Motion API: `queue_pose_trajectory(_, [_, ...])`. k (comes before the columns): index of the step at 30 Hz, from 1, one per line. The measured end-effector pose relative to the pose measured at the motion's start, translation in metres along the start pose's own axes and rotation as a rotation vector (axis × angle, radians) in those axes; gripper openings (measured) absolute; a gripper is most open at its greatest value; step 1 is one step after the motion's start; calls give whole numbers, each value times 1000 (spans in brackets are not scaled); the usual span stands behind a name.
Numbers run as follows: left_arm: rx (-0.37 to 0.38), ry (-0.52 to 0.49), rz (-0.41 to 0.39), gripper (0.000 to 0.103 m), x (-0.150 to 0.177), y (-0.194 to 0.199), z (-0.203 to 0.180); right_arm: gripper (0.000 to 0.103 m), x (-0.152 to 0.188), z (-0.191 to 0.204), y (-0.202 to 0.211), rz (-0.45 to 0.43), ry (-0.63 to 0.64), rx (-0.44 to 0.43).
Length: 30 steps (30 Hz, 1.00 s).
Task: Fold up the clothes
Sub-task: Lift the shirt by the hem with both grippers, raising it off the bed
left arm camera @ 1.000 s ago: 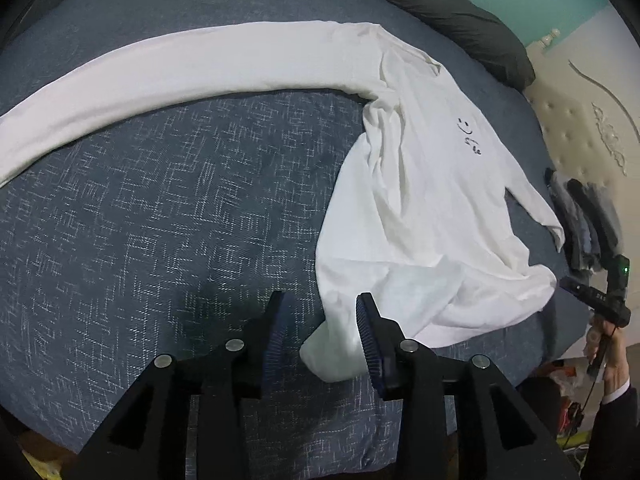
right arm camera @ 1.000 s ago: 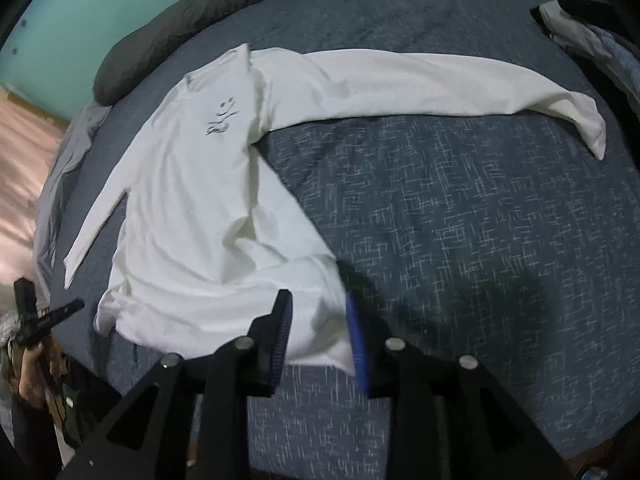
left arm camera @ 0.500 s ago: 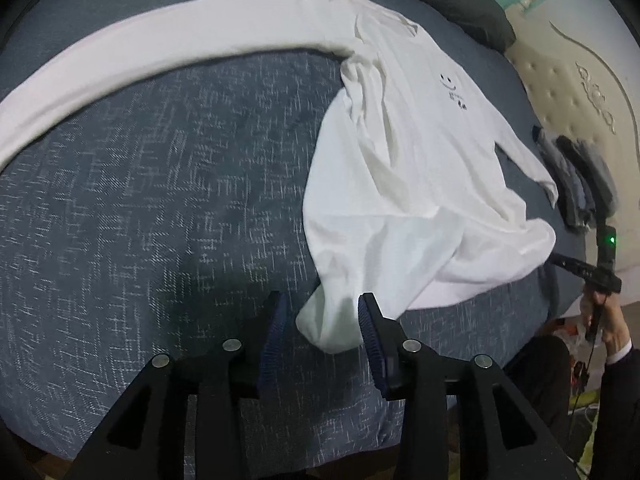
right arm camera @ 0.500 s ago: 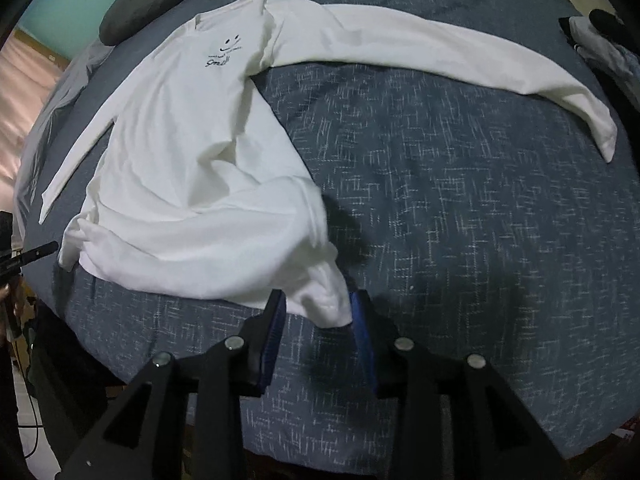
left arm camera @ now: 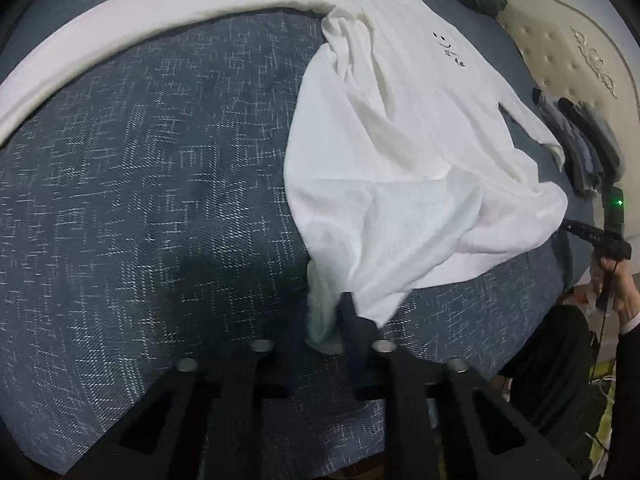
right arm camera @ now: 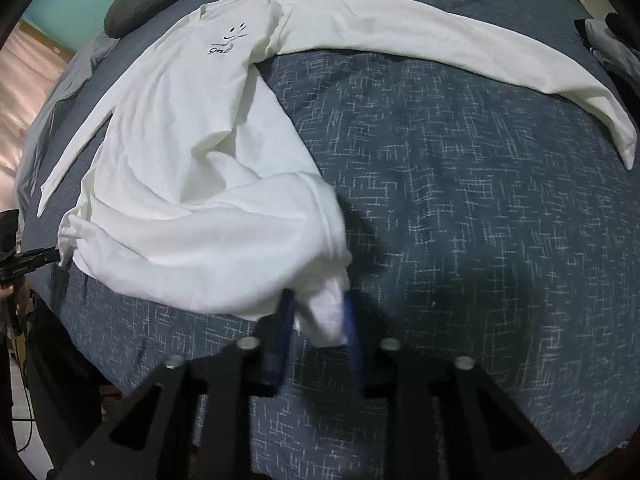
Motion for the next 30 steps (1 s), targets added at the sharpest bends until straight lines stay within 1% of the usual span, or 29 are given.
queue_pose_trajectory(2, [1,-2,-14,10,-1,6,-2,11,1,-1,1,2,-3,-8])
queue_pose_trajectory(5, [-3,-7,-43,9,-3,19,-7,9,1,-3,10,-6,-7,-24])
queue_pose_trajectory(8, [-17,-21,-81,9,-5,44,-14,8,-2,-5,32,-40,-14,-52])
queue_pose_trajectory(13, [-40,-44,-111,9,-5,76,-29,7,-10,-7,73,-99,-9,-77])
queue_pose_trajectory(17, [-59,-65,-107,9,-7,93,-39,7,-5,2,109,-140,22,-89])
queue_pose_trajectory(20, [-97,-85,-89,9,5,98,-46,7,0,6,124,-156,48,-97])
queue_pose_trajectory(22, [-111,-77,-71,9,11,95,-43,7,8,10,122,-146,68,-94])
queue_pose_trajectory(24, [-112,-54,-57,9,16,86,-36,7,14,15,108,-120,81,-84])
queue_pose_trajectory(28, [-110,6,-19,9,27,63,-21,7,27,15,74,-58,65,-76])
queue_pose_trajectory(30, [-113,28,-4,9,32,53,-13,7,32,17,63,-34,67,-75])
Point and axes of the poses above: each gripper's, at about its wrist camera, not at the fingertips, and y roughly against the way its jaws point, z to its left, x to its underside, the point moved 6 cm from there along -y, roughly the way its jaws point, and after that the axes turned 10 degrees about x, right-handed, at the moved point
